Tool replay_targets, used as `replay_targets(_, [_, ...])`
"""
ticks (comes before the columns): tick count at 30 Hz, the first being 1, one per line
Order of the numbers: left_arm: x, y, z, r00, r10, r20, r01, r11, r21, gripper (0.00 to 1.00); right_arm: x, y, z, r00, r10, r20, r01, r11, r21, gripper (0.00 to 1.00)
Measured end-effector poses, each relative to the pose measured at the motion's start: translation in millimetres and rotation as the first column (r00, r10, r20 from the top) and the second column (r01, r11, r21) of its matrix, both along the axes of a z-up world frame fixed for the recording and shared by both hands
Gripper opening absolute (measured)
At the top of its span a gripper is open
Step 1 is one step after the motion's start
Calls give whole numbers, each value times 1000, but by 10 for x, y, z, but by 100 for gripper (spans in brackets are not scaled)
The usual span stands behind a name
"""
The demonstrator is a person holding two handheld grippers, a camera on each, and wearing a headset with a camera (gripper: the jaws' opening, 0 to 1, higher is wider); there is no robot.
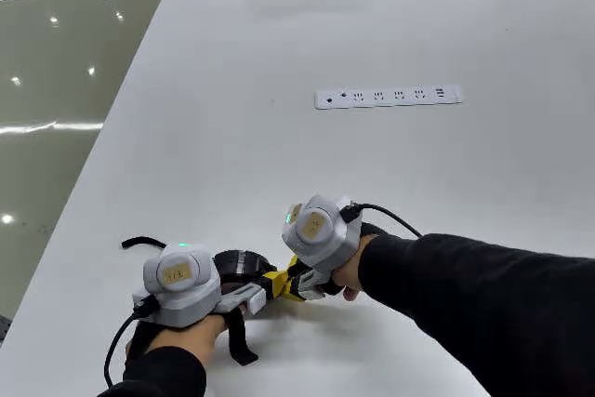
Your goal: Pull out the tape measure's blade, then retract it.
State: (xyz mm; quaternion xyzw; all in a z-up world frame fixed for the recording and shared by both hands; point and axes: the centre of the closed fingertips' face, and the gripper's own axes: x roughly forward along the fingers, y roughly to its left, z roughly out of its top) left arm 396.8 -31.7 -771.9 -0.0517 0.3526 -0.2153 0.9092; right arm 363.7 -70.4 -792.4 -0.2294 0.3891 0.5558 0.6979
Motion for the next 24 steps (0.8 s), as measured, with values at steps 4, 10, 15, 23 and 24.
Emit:
replay_targets(4, [10,7,15,1000,7,14,-7,1000,1,65,11,-8,-7,1000,-15,-2,15,1000,-5,12])
replay_targets(10, [16,5,11,1000,-11,-25,11,1000,4,65,-9,-17,11,1000,-21,10,21,1000,-9,14])
replay_targets(15, [35,-2,61,999,-49,-16,50,998,26,65,-12,4,99,1000,-22,22,22,1000,16,15])
replay_targets(23, [146,-25,333,996,-74,54,74,997,-9,69,10,-53,214,998,-61,31,60,997,50,19])
replay_targets(24, [159,-19,347,996,-71,54,71,997,-13,71,8,-71,237,997,-72,28,70,996,55,20])
